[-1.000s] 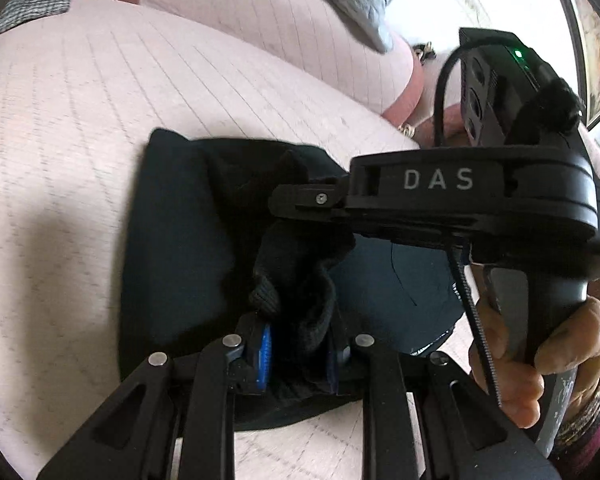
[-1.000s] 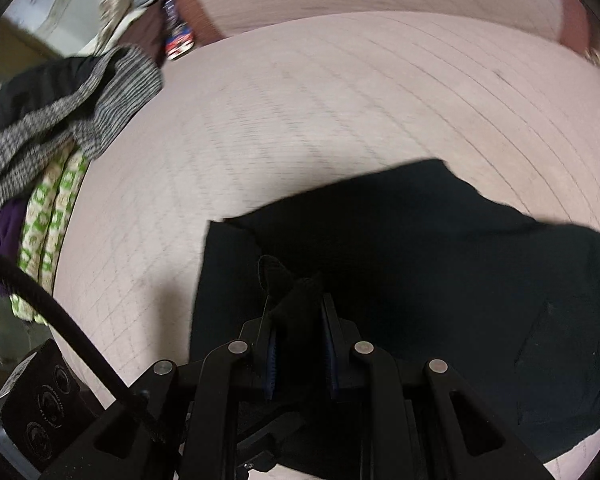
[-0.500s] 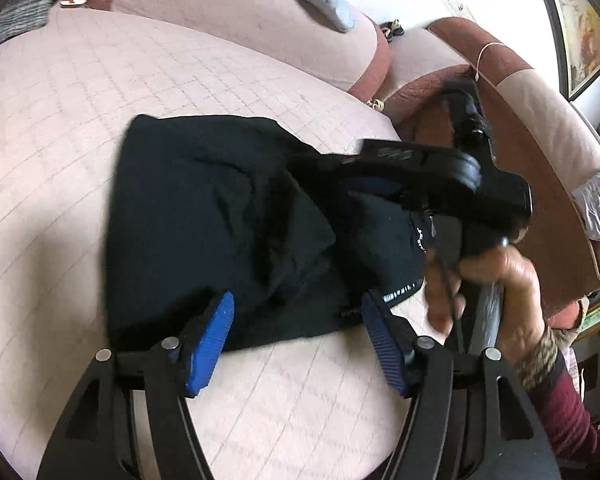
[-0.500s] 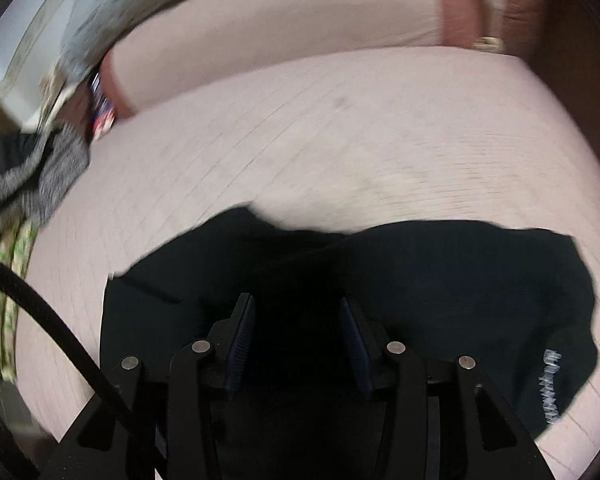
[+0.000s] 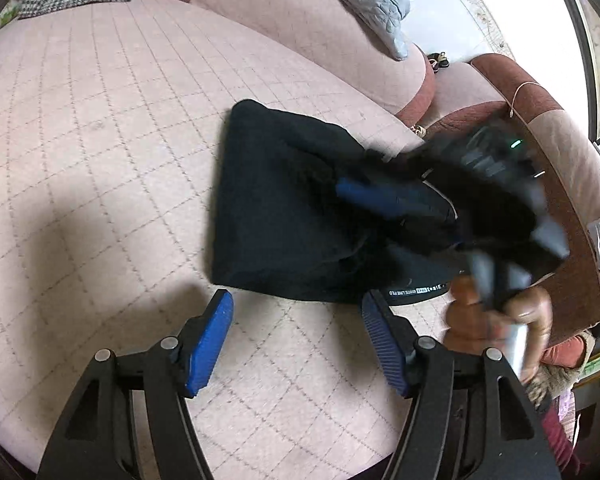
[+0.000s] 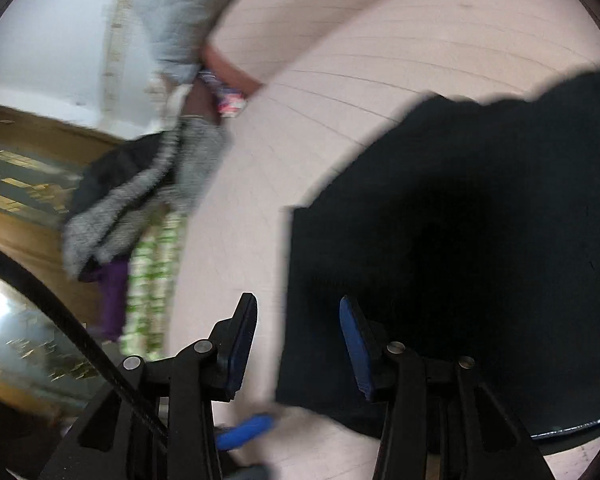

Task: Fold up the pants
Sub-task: 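Open both grippers and lift them off the folded pants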

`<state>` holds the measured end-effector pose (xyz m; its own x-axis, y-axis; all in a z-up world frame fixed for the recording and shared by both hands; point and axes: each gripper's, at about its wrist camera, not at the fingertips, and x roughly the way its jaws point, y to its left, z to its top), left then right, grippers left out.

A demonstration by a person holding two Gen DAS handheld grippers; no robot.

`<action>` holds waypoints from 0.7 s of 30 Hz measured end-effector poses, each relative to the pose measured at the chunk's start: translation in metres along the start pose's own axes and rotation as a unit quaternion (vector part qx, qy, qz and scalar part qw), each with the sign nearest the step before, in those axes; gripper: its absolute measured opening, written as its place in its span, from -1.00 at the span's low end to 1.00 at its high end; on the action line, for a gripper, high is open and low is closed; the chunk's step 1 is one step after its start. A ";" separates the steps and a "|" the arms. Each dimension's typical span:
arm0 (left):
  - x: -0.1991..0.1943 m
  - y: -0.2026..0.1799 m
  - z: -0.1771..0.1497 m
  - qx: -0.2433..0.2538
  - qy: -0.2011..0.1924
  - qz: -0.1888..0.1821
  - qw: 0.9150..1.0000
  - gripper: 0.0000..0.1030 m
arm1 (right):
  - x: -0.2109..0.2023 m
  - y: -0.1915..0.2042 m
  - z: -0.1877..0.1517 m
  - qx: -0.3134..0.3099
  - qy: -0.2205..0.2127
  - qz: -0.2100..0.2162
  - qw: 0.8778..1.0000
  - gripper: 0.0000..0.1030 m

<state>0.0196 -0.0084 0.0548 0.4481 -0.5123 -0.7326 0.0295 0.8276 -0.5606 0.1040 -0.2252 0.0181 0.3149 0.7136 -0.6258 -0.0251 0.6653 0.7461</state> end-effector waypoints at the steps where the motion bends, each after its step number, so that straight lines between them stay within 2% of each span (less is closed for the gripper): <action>1: -0.002 0.000 0.000 0.002 -0.003 0.002 1.000 0.29 | -0.002 -0.006 -0.002 -0.002 -0.009 -0.023 1.000 -0.17; 2: -0.005 0.000 0.000 0.004 -0.006 0.003 1.000 0.29 | -0.007 -0.015 -0.004 -0.004 -0.021 -0.037 0.999 -0.47; 3: -0.009 0.002 0.000 0.007 -0.010 0.006 1.000 0.29 | -0.012 -0.022 -0.007 -0.002 -0.027 -0.036 0.999 -0.62; 4: -0.010 0.003 0.000 0.010 -0.011 0.009 1.000 0.29 | -0.022 -0.031 -0.009 0.007 -0.039 -0.038 0.998 -0.62; 5: -0.011 0.003 0.000 0.011 -0.012 0.011 1.000 0.29 | -0.034 -0.038 -0.010 0.014 -0.056 -0.059 0.997 -0.59; 6: -0.011 0.004 0.000 0.013 -0.011 0.013 1.000 0.29 | -0.048 -0.046 -0.010 0.020 -0.080 -0.105 0.991 -0.19; 7: -0.012 0.007 -0.001 0.012 -0.009 0.012 1.000 0.29 | -0.058 -0.053 -0.009 0.023 -0.094 -0.124 0.987 -0.03; 10: -0.008 0.009 0.001 0.004 -0.003 0.015 1.000 0.29 | -0.084 -0.070 -0.008 0.041 -0.120 -0.116 0.985 -0.02; 14: -0.004 0.010 0.001 0.002 0.003 0.029 1.000 0.29 | -0.102 -0.061 -0.009 0.025 -0.139 -0.096 0.985 -0.02; 17: -0.002 0.008 0.000 0.003 0.009 0.033 0.999 0.29 | -0.088 -0.039 -0.008 -0.005 -0.126 -0.072 0.989 -0.02; 21: -0.003 -0.001 -0.003 0.020 0.010 0.047 0.999 0.29 | -0.056 -0.021 -0.021 -0.041 -0.096 -0.050 0.993 -0.17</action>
<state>0.0157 -0.0077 0.0566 0.4321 -0.4357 -0.7896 0.0236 0.8807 -0.4731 0.0670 -0.2746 0.0326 0.4950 0.5928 -0.6352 -0.0595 0.7525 0.6559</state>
